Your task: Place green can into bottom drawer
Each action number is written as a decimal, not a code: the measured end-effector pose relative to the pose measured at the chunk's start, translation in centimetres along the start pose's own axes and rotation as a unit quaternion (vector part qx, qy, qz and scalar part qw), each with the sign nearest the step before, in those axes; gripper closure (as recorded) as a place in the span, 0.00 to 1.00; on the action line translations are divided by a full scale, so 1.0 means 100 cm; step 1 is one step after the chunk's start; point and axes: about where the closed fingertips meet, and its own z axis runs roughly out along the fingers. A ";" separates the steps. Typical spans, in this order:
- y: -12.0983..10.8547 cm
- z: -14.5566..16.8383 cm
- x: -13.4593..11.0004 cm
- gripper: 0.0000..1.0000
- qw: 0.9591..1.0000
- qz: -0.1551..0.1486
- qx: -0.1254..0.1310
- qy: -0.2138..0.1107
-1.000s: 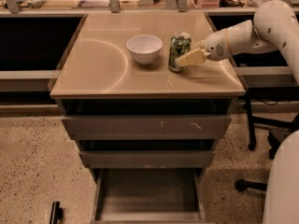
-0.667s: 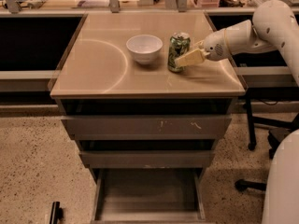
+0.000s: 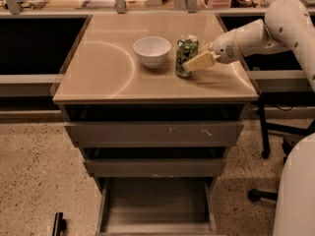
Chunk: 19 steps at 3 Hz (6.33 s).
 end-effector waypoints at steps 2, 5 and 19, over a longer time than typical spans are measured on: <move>0.059 -0.061 -0.011 1.00 0.998 -0.033 0.050 -0.035; 0.161 -0.069 0.047 1.00 0.995 -0.003 0.067 -0.068; 0.208 0.224 0.508 1.00 0.932 0.328 0.119 -0.103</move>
Offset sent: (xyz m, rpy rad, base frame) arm -0.1542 -0.0248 0.0238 0.0220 -0.1049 -0.1127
